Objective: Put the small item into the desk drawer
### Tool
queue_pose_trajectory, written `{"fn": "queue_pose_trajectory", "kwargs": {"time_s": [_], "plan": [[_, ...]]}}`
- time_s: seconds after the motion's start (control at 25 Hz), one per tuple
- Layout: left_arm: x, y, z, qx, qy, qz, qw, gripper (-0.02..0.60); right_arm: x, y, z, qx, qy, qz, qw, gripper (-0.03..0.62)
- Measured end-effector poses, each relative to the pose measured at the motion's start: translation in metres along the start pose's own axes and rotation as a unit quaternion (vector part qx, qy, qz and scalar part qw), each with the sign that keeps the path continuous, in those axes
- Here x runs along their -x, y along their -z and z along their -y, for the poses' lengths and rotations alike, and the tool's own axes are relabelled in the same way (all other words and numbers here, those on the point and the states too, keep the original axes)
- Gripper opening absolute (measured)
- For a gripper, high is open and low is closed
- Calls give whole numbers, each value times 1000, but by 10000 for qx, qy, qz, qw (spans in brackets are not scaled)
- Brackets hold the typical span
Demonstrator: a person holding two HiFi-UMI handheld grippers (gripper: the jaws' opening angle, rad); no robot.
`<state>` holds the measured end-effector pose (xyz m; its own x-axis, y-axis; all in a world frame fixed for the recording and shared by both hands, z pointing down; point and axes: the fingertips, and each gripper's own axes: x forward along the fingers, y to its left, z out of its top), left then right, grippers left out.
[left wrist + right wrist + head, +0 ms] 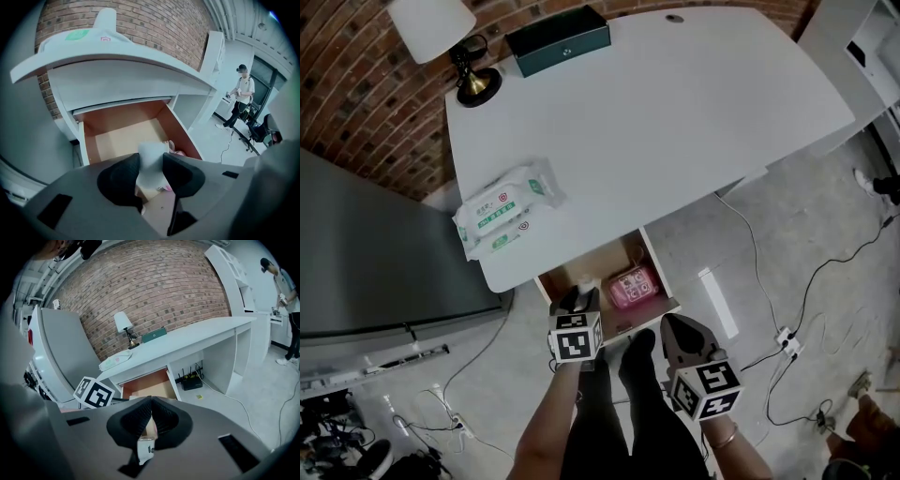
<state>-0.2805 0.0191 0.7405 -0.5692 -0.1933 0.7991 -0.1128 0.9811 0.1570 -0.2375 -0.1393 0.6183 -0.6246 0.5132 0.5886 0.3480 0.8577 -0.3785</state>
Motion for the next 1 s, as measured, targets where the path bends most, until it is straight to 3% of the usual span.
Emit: {"fn": "queue_pose_trajectory", "kwargs": {"time_s": [0.6, 1.0], "plan": [[-83, 25, -13, -422, -184, -455, 9979, 175, -5, 28, 9, -151, 102, 17, 9998, 9], [-120, 21, -19, -858, -395, -538, 9941, 175, 7, 48, 26, -409, 373, 28, 9985, 9]]}}
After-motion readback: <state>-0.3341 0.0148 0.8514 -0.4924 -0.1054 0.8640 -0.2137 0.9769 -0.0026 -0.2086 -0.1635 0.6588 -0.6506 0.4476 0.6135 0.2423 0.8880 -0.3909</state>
